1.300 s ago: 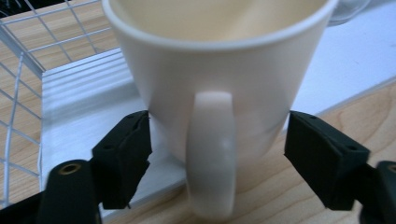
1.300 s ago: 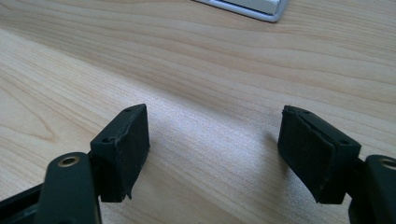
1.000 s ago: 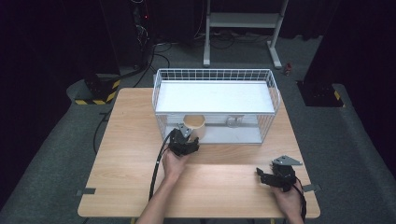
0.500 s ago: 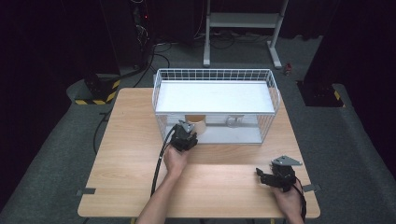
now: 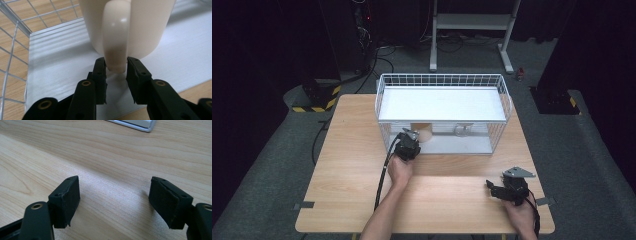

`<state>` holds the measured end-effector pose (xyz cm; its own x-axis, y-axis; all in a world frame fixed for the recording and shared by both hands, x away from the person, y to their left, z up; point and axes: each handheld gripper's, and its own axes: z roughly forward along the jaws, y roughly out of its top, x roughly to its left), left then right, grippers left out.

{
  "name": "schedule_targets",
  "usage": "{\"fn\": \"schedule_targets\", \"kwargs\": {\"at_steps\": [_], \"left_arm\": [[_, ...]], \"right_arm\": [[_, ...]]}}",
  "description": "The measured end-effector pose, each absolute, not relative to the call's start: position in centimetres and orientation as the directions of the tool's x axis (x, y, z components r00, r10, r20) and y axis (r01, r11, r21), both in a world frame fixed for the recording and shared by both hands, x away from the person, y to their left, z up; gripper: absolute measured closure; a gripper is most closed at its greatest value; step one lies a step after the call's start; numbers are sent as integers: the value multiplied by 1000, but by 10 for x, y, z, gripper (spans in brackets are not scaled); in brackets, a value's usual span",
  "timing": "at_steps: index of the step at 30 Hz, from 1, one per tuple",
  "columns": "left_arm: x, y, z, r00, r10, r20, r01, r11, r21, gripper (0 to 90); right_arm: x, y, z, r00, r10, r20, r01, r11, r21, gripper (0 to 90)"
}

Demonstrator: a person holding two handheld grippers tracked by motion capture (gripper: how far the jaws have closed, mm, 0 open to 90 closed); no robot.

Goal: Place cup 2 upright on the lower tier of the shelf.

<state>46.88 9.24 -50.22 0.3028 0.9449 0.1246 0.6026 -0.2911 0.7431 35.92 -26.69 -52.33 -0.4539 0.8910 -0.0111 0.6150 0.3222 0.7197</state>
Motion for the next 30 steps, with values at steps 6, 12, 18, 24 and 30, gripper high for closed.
{"fn": "schedule_targets", "kwargs": {"at_steps": [6, 12, 18, 24, 30], "left_arm": [[477, 90, -500, 282, 952, 121, 621, -277, 733, 708], [477, 89, -502, 296, 952, 80, 619, -254, 743, 619], [469, 93, -496, 342, 937, 72, 584, -272, 764, 458], [457, 98, -490, 355, 933, 54, 559, -258, 788, 393], [449, 103, -483, 368, 929, 35, 540, -245, 805, 383]], "right_arm": [[359, -267, -523, -454, 891, -11, 615, 322, 720, 252], [359, -267, -523, -456, 890, -13, 613, 325, 720, 251], [359, -267, -523, -456, 890, -14, 613, 325, 720, 251], [359, -267, -523, -456, 890, -13, 613, 325, 720, 252], [359, -267, -523, -456, 890, -13, 613, 325, 720, 251]]}}
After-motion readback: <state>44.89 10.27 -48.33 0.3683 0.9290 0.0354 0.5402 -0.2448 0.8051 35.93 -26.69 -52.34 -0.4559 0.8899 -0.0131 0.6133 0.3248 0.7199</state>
